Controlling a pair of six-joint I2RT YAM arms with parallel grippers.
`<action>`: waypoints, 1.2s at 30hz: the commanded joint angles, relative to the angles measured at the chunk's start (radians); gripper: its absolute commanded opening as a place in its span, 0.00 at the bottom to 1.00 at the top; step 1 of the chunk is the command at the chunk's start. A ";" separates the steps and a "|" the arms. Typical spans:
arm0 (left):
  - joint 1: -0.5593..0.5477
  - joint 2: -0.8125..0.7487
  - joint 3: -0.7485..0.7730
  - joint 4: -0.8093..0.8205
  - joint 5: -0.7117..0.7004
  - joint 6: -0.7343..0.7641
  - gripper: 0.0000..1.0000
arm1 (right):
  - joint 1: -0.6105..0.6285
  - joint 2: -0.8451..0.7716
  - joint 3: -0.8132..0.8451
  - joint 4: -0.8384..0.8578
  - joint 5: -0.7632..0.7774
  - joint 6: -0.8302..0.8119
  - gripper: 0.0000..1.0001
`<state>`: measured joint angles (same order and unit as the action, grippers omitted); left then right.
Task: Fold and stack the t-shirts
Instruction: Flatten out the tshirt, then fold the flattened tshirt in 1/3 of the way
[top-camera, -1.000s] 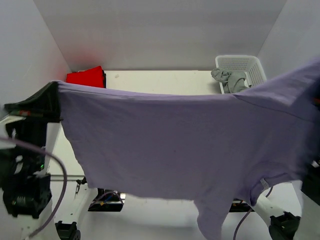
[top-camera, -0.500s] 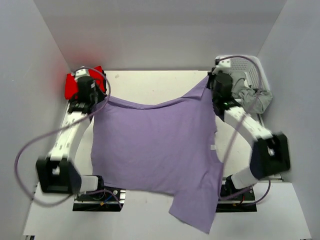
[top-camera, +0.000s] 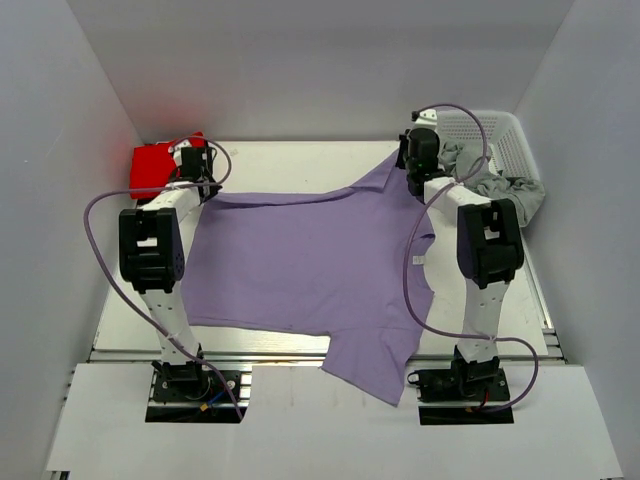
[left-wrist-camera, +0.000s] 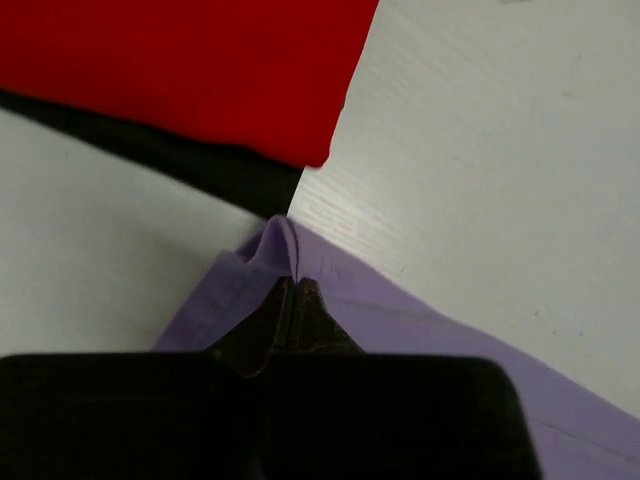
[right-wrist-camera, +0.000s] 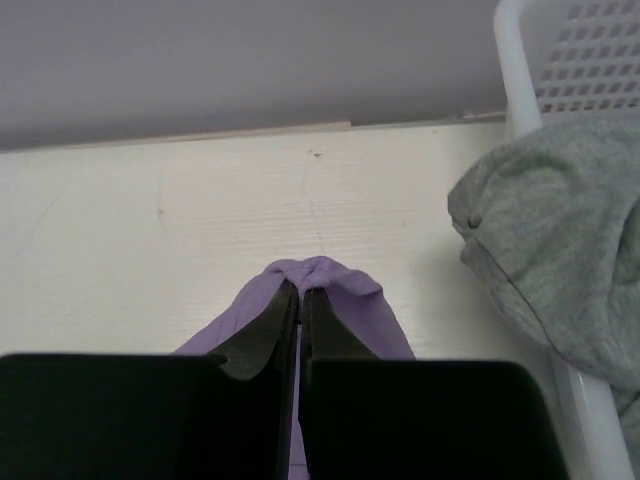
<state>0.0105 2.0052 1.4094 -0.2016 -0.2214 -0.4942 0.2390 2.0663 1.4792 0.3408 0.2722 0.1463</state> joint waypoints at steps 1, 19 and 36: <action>0.013 -0.008 0.094 0.042 0.045 0.026 0.00 | -0.010 -0.004 0.070 -0.014 -0.056 0.015 0.00; 0.068 -0.111 0.062 -0.154 0.039 0.026 0.00 | -0.001 -0.555 -0.431 -0.416 -0.096 0.211 0.00; 0.109 -0.279 -0.119 -0.180 0.088 0.071 0.00 | 0.014 -0.926 -0.713 -0.671 -0.263 0.351 0.00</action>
<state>0.1123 1.8217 1.3109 -0.3698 -0.1455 -0.4374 0.2428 1.1778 0.8127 -0.2657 0.0437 0.4458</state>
